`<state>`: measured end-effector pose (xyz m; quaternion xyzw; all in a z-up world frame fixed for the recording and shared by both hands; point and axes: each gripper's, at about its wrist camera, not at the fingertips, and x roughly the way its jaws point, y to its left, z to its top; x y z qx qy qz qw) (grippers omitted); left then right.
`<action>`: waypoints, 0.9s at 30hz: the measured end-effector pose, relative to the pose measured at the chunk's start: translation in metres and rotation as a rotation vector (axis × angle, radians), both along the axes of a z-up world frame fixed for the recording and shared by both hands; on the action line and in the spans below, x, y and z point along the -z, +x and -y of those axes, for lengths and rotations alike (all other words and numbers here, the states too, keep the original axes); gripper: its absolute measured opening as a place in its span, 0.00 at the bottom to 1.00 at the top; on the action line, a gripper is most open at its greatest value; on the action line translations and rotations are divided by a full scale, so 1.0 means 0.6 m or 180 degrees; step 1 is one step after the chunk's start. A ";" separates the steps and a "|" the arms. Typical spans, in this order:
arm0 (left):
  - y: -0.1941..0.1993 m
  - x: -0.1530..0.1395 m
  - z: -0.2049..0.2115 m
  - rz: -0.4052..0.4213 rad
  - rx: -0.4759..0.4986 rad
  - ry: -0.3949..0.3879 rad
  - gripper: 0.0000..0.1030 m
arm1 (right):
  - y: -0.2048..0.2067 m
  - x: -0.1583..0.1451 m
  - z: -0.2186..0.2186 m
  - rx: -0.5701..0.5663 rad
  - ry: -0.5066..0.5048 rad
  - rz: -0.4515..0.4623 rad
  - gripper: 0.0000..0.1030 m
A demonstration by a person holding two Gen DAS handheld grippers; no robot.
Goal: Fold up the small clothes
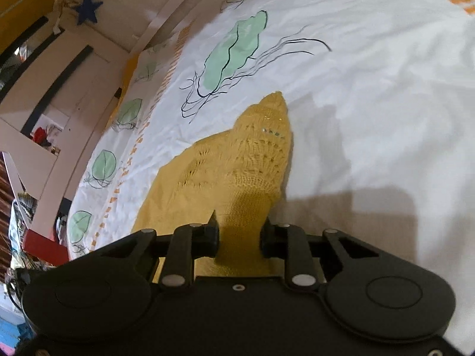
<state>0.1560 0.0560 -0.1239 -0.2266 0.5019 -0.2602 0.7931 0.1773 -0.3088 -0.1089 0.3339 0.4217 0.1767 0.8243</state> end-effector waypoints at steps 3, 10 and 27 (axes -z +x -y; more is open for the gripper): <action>-0.011 0.005 -0.010 -0.0003 -0.0110 -0.0049 0.20 | -0.005 0.008 0.005 0.0094 -0.0052 0.0057 0.37; -0.039 0.003 -0.001 0.0137 -0.0147 0.0038 0.20 | -0.025 0.016 0.012 0.0246 -0.0052 0.0244 0.49; -0.072 -0.005 0.016 0.0542 -0.0129 0.0322 0.21 | -0.137 0.011 -0.026 -0.0017 0.0165 0.0102 0.57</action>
